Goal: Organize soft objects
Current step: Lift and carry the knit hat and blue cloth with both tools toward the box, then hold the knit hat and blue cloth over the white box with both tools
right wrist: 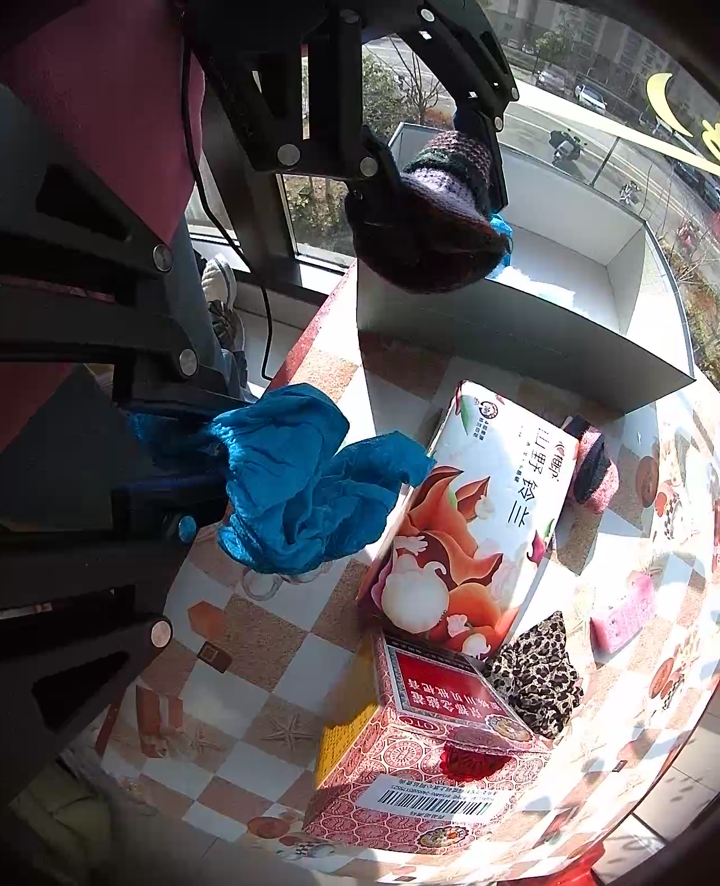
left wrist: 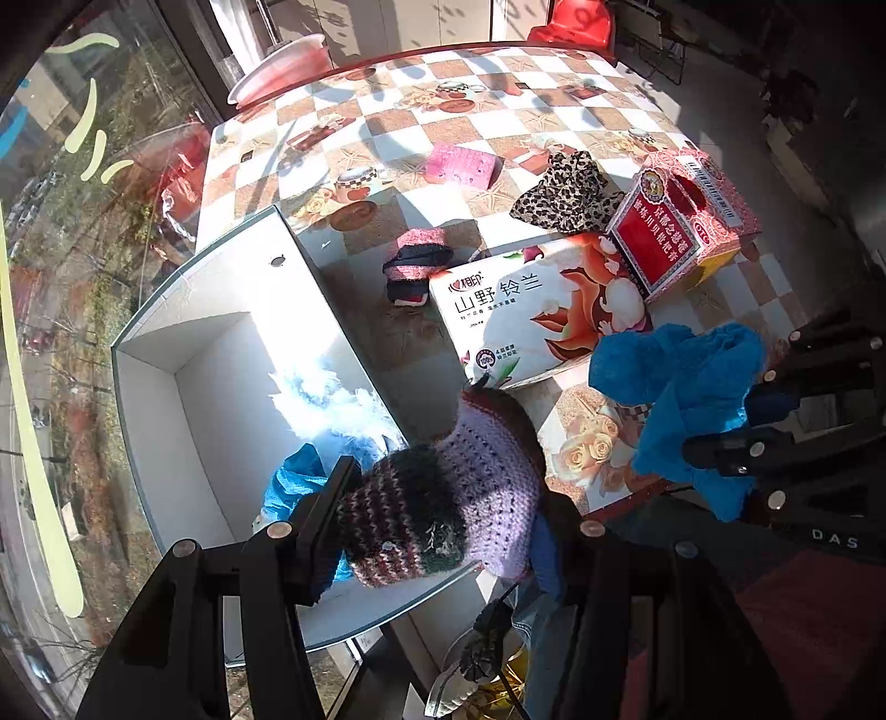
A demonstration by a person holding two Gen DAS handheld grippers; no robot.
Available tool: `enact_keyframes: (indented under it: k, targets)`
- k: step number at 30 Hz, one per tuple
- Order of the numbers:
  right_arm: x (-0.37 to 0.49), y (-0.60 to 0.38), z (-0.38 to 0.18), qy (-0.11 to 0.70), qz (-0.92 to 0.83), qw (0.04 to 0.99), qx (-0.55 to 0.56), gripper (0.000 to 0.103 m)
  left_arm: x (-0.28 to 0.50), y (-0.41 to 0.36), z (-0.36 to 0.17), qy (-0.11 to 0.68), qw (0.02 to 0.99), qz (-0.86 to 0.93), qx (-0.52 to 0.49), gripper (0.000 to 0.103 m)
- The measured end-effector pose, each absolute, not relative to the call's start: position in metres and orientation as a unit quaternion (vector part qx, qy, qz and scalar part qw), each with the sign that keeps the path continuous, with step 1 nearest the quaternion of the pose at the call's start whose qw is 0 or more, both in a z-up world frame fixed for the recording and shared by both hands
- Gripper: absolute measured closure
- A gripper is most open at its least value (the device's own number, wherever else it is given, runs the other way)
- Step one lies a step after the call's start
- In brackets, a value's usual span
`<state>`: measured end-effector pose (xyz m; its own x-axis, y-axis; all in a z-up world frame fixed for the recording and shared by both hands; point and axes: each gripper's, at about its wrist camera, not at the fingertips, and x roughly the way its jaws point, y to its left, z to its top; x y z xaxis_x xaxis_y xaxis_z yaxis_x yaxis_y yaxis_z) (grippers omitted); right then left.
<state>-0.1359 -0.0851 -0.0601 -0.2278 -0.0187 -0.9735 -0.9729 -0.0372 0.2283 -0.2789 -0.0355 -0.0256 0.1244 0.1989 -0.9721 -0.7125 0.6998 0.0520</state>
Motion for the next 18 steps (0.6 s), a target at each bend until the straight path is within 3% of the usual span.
enact_keyframes:
  k: [18]
  targets:
    - [-0.205,-0.013,-0.026,0.485,0.627,0.399,-0.461,0.085,-0.372,0.035,-0.02,0.503,0.645,0.485,-0.309,0.043]
